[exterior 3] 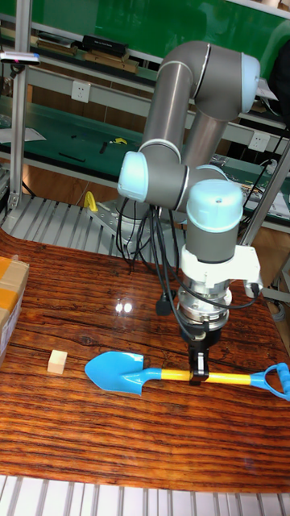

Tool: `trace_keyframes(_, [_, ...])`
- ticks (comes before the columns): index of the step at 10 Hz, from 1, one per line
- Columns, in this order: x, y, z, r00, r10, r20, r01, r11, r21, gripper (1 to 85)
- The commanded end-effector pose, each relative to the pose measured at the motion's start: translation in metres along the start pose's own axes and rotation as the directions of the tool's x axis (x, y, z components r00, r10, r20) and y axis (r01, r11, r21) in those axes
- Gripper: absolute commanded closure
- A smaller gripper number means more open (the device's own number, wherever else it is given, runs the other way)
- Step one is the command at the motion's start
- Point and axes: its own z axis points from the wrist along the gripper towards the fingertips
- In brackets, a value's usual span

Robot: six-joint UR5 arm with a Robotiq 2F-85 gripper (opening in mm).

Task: Use a shovel to scoop up an object

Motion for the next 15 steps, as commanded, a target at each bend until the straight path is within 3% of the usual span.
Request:
trace_keyframes(1, [-0.004, -0.003, -0.002, 0.999, 0.032, 0.034, -0.032, 0.999, 0.005, 84.7])
trace_keyframes(5, [0.002, 0.0, -0.005, 0.999, 0.013, 0.042, -0.013, 1.0, 0.006, 84.7])
trace_keyframes(8, [0.021, 0.007, -0.005, 0.999, -0.007, 0.038, 0.007, 1.0, 0.007, 84.7])
trace_keyframes(10, [0.019, 0.008, -0.004, 1.0, 0.001, 0.031, -0.002, 1.0, 0.005, 84.7])
trace_keyframes(12, [0.026, 0.001, -0.004, 1.0, 0.031, 0.006, -0.031, 0.999, 0.034, 84.7])
trace_keyframes(15, [0.023, -0.007, -0.004, 0.995, 0.094, 0.023, -0.095, 0.994, 0.063, 84.7])
